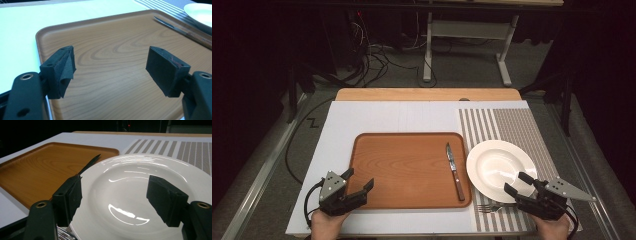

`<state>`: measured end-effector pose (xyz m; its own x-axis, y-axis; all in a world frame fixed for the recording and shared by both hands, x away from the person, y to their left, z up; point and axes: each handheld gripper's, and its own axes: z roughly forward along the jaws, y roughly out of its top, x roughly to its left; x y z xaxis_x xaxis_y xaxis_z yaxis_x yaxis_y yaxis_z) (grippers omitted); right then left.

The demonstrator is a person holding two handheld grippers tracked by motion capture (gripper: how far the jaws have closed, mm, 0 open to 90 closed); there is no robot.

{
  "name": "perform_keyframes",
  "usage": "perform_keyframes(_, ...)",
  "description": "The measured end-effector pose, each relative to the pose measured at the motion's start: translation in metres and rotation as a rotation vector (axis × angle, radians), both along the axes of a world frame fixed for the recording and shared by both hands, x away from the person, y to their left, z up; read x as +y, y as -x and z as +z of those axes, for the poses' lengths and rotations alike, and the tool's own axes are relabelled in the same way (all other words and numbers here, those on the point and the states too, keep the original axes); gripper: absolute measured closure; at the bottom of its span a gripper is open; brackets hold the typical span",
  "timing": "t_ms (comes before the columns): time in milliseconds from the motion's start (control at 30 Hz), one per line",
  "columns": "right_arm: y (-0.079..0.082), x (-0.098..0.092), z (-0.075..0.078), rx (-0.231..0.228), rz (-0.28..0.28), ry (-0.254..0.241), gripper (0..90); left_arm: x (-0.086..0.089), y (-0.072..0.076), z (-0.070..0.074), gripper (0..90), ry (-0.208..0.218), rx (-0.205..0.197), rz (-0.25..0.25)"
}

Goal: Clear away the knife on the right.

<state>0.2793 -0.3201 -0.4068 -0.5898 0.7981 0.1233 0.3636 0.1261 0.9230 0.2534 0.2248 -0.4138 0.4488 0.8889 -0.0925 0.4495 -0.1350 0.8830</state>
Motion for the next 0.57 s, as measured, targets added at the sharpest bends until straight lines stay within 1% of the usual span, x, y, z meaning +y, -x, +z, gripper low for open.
perform_keyframes(100, -0.0005, 0.0044, -0.0002, -0.002, 0.016, 0.024, 29.1, -0.0004, 0.0, -0.0002, 24.4, 0.001, -0.001, -0.001)
perform_keyframes(233, -0.001, 0.0077, -0.0003, -0.01, 0.026, 0.042, 28.8, -0.0006, -0.0003, -0.0003, 24.3, 0.002, -0.001, -0.002)
perform_keyframes(400, -0.0007, 0.0075, -0.0003, -0.008, 0.029, 0.035, 27.7, -0.001, 0.0, -0.0002, 24.3, -0.001, 0.002, -0.003)
perform_keyframes(467, -0.0011, 0.0085, -0.0005, 0.001, 0.033, 0.037, 26.9, -0.0012, 0.0, -0.0003, 24.4, 0.0, 0.002, -0.003)
perform_keyframes(567, -0.0015, 0.0101, -0.0007, 0.001, 0.04, 0.042, 26.9, -0.0015, -0.0005, -0.0007, 24.3, -0.002, 0.004, -0.006)
